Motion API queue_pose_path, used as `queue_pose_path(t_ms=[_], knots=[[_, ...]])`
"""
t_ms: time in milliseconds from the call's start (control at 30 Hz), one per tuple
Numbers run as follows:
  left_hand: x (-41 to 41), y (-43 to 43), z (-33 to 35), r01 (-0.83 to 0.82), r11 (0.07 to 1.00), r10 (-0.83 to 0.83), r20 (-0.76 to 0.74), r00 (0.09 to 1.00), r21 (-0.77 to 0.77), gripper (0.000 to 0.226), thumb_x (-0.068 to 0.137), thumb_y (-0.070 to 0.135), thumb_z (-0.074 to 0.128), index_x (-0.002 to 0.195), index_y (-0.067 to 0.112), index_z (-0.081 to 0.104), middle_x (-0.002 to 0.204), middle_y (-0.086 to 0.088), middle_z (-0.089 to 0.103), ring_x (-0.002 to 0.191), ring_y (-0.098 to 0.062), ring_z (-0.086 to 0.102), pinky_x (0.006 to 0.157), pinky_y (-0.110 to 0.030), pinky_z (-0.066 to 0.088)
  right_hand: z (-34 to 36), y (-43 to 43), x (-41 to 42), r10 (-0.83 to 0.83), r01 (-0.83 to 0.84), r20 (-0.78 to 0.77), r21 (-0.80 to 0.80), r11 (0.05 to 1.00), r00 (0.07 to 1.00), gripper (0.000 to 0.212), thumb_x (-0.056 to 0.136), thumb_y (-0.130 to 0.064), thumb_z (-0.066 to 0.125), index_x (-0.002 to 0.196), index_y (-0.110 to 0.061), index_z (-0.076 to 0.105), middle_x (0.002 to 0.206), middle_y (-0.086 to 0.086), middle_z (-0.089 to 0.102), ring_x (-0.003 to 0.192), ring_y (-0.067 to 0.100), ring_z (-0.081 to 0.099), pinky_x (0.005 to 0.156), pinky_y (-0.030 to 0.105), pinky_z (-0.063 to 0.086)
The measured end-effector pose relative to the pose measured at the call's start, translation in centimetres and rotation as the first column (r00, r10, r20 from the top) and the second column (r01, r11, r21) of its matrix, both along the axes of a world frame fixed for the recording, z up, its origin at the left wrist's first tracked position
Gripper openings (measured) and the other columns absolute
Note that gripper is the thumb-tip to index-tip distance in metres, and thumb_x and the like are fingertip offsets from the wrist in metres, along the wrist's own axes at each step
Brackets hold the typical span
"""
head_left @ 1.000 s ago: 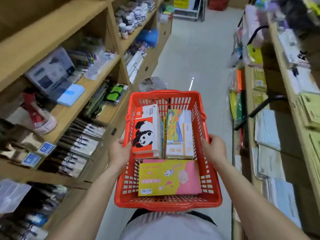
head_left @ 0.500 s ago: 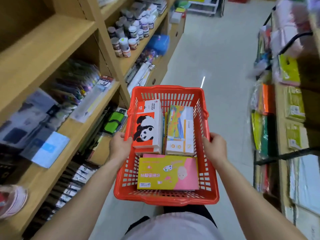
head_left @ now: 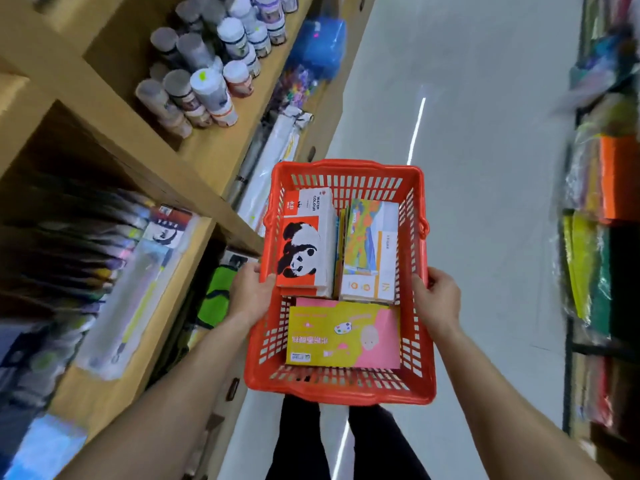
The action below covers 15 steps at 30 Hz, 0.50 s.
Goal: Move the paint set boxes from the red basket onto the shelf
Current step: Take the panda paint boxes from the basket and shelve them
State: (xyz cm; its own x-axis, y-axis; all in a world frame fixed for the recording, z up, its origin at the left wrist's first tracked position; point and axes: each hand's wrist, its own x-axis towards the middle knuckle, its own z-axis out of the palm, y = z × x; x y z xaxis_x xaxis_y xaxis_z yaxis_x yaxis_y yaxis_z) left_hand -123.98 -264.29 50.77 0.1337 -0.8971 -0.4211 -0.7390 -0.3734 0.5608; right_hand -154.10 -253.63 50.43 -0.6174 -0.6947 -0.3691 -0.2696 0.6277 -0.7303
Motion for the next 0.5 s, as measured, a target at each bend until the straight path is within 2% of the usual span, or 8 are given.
queue_pose_path(t_ms=[100, 233, 367, 500], knots=[[0.2, -3.4, -2.7, 0.032, 0.999, -0.032, 0.025, 0.999, 0.007, 0.012, 0.092, 0.022, 0.067, 0.090, 0.023, 0.055, 0.097, -0.004, 0.070, 0.088, -0.026, 0.066, 0.078, -0.041, 0.053, -3.0, -2.4, 0.6, -0.033, 0.033, 0.005, -0.005, 0.999, 0.999, 0.017, 0.096, -0.018, 0.063, 0.086, -0.009, 0.074, 0.075, 0.008, 0.072, 0.070, 0.026, 0.067, 0.063, 0.034, 0.046], [1.2, -5.6, -6.1, 0.104, 0.990, -0.106, 0.018, 0.994, 0.099, 0.012, 0.092, 0.019, 0.067, 0.096, 0.018, 0.056, 0.103, -0.008, 0.070, 0.093, -0.029, 0.066, 0.084, -0.046, 0.054, -6.4, -3.5, 1.8, -0.072, 0.071, 0.003, 0.043, 0.997, 0.997, 0.014, 0.095, -0.015, 0.063, 0.094, -0.007, 0.075, 0.081, 0.013, 0.072, 0.076, 0.031, 0.068, 0.065, 0.032, 0.043], [2.0, -5.9, -8.1, 0.100, 0.991, -0.098, -0.025, 0.995, 0.092, 0.014, 0.092, 0.014, 0.066, 0.101, 0.016, 0.056, 0.101, -0.009, 0.069, 0.094, -0.031, 0.066, 0.085, -0.047, 0.053, -8.0, -3.8, 2.4, -0.087, 0.088, -0.022, 0.059, 0.994, 0.996, 0.013, 0.096, -0.012, 0.061, 0.096, -0.007, 0.073, 0.080, 0.012, 0.071, 0.076, 0.033, 0.067, 0.066, 0.036, 0.046], [2.0, -5.9, -8.6, 0.087, 0.992, -0.083, -0.043, 0.996, 0.096, 0.010, 0.093, 0.019, 0.063, 0.100, 0.020, 0.056, 0.098, -0.004, 0.068, 0.091, -0.028, 0.065, 0.082, -0.048, 0.055, -7.5, -4.9, 2.0, -0.077, 0.075, 0.005, 0.178, 0.981, 0.997, 0.017, 0.095, -0.014, 0.060, 0.106, -0.005, 0.069, 0.085, 0.011, 0.069, 0.084, 0.037, 0.068, 0.068, 0.036, 0.045]])
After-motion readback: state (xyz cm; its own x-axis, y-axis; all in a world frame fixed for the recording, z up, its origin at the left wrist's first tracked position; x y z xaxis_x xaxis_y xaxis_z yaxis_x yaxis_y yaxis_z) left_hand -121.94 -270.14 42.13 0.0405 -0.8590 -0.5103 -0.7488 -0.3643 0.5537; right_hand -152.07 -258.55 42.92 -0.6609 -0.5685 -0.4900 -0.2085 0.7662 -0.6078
